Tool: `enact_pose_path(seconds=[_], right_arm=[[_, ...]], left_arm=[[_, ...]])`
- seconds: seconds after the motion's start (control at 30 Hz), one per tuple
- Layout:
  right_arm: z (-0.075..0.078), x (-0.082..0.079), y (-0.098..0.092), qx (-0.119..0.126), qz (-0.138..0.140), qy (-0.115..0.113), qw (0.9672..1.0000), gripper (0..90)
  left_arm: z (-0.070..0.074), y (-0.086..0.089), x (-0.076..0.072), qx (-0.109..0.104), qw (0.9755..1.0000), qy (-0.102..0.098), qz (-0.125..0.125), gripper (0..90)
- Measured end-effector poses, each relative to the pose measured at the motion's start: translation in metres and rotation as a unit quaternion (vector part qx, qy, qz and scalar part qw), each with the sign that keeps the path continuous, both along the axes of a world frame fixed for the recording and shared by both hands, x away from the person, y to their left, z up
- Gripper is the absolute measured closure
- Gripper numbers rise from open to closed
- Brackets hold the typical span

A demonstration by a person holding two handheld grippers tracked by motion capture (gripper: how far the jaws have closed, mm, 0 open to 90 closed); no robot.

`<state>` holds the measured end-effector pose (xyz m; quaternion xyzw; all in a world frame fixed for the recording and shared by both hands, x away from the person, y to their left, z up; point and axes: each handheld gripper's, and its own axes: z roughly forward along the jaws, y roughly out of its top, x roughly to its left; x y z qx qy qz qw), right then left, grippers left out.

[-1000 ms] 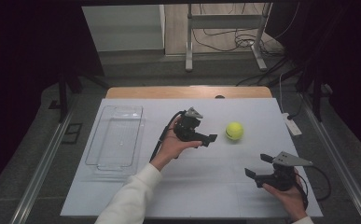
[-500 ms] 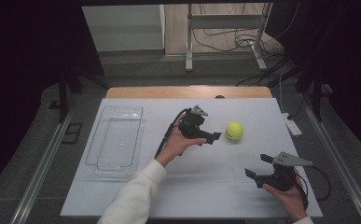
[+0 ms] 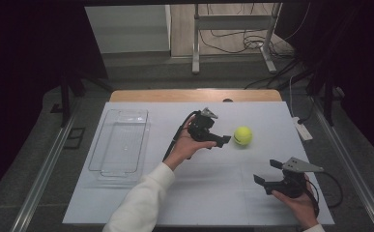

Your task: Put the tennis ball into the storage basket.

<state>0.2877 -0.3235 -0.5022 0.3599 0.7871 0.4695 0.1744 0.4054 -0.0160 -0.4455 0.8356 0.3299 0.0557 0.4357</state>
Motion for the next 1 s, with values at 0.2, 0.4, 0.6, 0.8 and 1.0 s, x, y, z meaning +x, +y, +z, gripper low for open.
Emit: enact_pose_path(seconds=[0.2,0.4,0.6,0.8,1.0], right_arm=[[0.0,0.0,0.0,0.0,0.0,0.001,1.0,9.4],[0.0,0.0,0.0,0.0,0.0,0.001,1.0,9.4],[0.0,0.0,0.0,-0.001,0.0,0.001,1.0,9.4],[0.0,0.0,0.0,0.001,0.0,0.002,1.0,9.4],[0.0,0.0,0.0,0.001,0.0,0.002,1.0,9.4]], left_arm=[[0.0,-0.004,0.003,0.003,1.0,0.001,-0.002,11.1],[0.0,-0.008,0.007,0.006,1.0,0.001,-0.005,11.1],[0.001,-0.013,0.01,0.005,1.0,0.002,-0.008,11.1],[0.0,-0.019,0.013,0.008,0.9999,0.003,-0.011,11.2],[-0.002,-0.024,0.017,0.008,0.9999,0.009,-0.012,11.2]])
